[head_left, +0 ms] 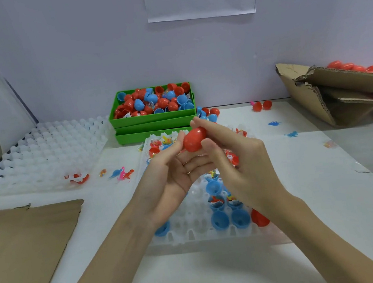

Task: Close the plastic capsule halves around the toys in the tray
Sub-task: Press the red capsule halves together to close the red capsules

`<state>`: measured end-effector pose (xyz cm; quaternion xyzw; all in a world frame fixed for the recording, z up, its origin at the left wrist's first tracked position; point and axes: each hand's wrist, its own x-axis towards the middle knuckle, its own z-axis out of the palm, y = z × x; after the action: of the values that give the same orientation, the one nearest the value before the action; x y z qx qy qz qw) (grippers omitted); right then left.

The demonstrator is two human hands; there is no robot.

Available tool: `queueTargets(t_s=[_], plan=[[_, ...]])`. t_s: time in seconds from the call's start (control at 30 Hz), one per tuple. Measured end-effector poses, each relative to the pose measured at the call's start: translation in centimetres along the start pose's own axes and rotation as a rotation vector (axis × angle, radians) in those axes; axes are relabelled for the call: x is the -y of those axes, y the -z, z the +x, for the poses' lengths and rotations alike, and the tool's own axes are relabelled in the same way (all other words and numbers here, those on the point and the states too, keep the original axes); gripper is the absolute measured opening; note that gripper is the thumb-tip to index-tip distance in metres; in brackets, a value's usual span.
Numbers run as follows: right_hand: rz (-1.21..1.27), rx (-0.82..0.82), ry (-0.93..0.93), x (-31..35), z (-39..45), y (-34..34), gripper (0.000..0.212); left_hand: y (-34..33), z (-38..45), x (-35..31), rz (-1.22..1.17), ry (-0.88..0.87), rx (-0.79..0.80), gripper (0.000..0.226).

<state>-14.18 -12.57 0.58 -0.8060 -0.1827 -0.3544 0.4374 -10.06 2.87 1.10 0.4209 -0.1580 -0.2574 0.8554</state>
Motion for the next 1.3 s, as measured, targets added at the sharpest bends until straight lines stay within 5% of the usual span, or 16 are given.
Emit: queueTargets(t_s=[0.13,0.23,0.4,0.6,1.3], plan=[[0.385,-0.012,-0.286,0.0,0.4,0.0,0.024,0.0,0.2,0.3,0.222,-0.069,-0.144,0.051],[0.396,-0.056,-0.359,-0.1,0.5,0.2,0.021,-0.1,0.3,0.9,0.486,-0.215,-0.279,0.052],[0.47,-0.092,-0.427,-0.5,0.7,0.6,0.022,-0.1,0.2,0.9,0.53,-0.366,-0.235,0.021],[0.602,-0.082,-0.558,-0.6,0.7,0.7,0.022,0.1,0.1,0.7,0.524,-0.357,-0.218,0.023],[0.515,-0.131,-0.509,-0.6,0.5,0.4,0.017,-0.3,-0.1,1.0,0.625,-0.408,-0.196,0.018]])
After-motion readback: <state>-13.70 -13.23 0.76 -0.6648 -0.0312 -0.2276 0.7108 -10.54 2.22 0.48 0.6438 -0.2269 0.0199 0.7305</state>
